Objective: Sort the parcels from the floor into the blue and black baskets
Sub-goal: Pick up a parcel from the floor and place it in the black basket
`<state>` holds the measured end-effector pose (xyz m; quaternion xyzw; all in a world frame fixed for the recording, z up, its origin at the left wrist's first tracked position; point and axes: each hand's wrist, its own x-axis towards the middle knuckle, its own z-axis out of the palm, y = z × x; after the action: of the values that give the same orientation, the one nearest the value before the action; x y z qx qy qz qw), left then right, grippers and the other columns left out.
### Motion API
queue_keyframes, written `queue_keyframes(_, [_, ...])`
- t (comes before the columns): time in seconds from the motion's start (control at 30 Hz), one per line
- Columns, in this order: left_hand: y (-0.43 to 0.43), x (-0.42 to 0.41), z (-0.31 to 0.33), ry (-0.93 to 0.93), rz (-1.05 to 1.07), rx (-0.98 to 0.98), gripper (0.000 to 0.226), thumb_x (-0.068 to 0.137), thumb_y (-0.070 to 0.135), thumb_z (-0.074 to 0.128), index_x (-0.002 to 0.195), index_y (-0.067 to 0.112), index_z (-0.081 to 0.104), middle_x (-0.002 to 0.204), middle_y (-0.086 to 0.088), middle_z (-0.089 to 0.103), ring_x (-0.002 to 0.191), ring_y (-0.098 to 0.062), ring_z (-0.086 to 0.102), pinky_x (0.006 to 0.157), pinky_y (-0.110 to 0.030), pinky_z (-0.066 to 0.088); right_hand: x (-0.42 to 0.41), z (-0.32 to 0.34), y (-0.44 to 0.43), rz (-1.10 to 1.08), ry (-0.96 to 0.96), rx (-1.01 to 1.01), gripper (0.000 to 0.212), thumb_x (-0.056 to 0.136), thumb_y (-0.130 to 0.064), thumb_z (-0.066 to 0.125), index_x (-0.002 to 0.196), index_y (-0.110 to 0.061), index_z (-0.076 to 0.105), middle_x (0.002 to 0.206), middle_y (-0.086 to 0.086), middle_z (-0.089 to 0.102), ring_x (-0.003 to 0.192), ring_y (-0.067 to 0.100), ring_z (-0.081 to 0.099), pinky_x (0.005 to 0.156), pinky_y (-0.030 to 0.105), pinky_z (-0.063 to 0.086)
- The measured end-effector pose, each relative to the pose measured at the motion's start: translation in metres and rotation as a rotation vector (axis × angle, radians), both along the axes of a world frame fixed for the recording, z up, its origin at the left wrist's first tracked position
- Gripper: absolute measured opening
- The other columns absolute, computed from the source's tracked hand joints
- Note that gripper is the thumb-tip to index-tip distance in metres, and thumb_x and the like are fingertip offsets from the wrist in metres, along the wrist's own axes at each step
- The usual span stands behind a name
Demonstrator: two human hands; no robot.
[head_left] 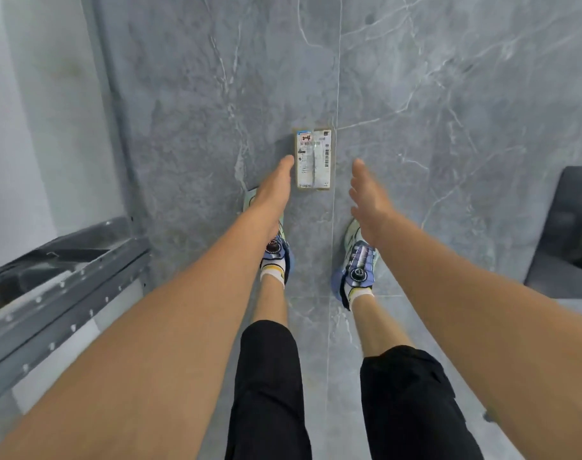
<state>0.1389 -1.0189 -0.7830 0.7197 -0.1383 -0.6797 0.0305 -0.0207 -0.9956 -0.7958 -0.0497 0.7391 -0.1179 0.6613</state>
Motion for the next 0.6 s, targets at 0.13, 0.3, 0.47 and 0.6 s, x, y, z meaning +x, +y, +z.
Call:
queue_keyframes(0.13, [-0.014, -0.002, -0.056, 0.021, 0.021, 0.005, 0.063, 0.108, 0.055, 0.032, 0.16, 0.02, 0.034, 0.169, -0.002, 0.029, 0.155, -0.02, 0.027, 0.122, -0.042, 0.022, 0.011, -0.064, -0.014, -0.025, 0.013, 0.026, 0.075, 0.106, -0.067, 0.033, 0.167, -0.024, 0.022, 0.174, 0.0, 0.021, 0.16, 0.022, 0.021, 0.129, 0.049, 0.018])
queue_keyframes(0.3, [-0.018, -0.009, -0.104, 0.077, 0.026, 0.003, 0.064, 0.109, 0.06, 0.021, 0.162, 0.025, 0.03, 0.17, -0.002, 0.025, 0.156, -0.022, 0.022, 0.126, -0.045, 0.014, 0.013, -0.114, -0.028, -0.033, 0.043, -0.016, 0.073, 0.109, -0.065, 0.021, 0.166, -0.02, 0.026, 0.173, 0.0, 0.025, 0.159, 0.019, 0.023, 0.129, 0.044, 0.014])
queue_keyframes(0.47, [-0.015, -0.014, -0.122, 0.158, 0.072, -0.005, 0.068, 0.108, 0.062, 0.012, 0.156, 0.025, 0.044, 0.163, -0.004, 0.041, 0.152, -0.02, 0.031, 0.127, -0.047, 0.014, 0.022, -0.14, -0.028, -0.052, -0.022, -0.035, 0.075, 0.104, -0.073, 0.019, 0.15, -0.026, 0.055, 0.155, -0.002, 0.055, 0.145, 0.016, 0.048, 0.128, 0.045, 0.024])
queue_keyframes(0.6, [-0.013, -0.014, -0.13, 0.22, 0.118, -0.026, 0.072, 0.106, 0.066, 0.01, 0.148, 0.028, 0.054, 0.153, -0.004, 0.054, 0.142, -0.02, 0.046, 0.126, -0.05, 0.023, 0.019, -0.159, -0.025, -0.094, -0.076, -0.074, 0.085, 0.089, -0.086, 0.022, 0.134, -0.031, 0.071, 0.135, -0.001, 0.072, 0.129, 0.022, 0.065, 0.122, 0.055, 0.037])
